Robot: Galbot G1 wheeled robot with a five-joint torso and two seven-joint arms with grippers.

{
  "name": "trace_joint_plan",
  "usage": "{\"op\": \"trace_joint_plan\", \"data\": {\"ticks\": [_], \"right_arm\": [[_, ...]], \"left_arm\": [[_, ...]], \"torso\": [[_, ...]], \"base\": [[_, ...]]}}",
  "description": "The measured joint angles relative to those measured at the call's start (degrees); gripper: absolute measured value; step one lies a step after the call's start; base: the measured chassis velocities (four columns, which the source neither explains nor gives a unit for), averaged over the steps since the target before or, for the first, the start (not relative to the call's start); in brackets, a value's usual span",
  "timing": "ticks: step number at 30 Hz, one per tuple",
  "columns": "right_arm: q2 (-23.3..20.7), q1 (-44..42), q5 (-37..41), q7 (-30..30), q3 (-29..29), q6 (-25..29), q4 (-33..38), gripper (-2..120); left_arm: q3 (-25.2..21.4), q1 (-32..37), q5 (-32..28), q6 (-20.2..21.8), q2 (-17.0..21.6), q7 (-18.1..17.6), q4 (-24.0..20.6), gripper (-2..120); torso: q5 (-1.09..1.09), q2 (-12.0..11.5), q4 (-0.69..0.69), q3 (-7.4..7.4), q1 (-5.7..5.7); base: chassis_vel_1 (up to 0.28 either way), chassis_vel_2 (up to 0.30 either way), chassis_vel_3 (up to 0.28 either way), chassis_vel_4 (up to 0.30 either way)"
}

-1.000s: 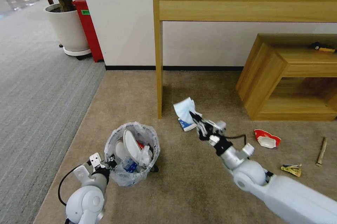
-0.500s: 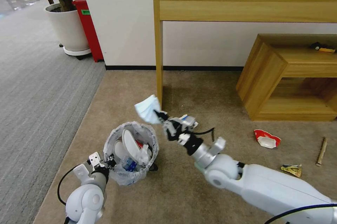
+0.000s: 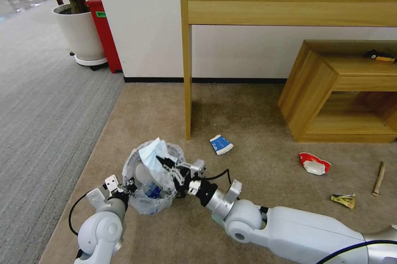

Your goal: Pick up the trash bin and place the garbage on the floor into it.

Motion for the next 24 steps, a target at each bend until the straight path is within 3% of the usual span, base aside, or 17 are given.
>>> {"op": "trace_joint_plan", "data": {"ticks": [19, 24], "right_arm": [[1.5, -5.2, -3.5, 0.1, 0.0, 0.9, -7.9, 0], [1.7, -5.9, -4.3, -0.1, 0.2, 0.9, -8.8, 17]], "left_arm": [[0.0, 0.7, -1.6, 0.2, 1.1, -0.5, -1.9, 0], [0.1, 1.5, -1.6, 0.2, 1.1, -0.5, -3.1, 0]], "torso": [[0.00, 0.0, 0.00, 0.00, 0.00], [0.00, 0.0, 0.00, 0.00, 0.00]], "base": [[0.000, 0.000, 0.000, 0.000], [0.000, 0.000, 0.000, 0.000]]}}
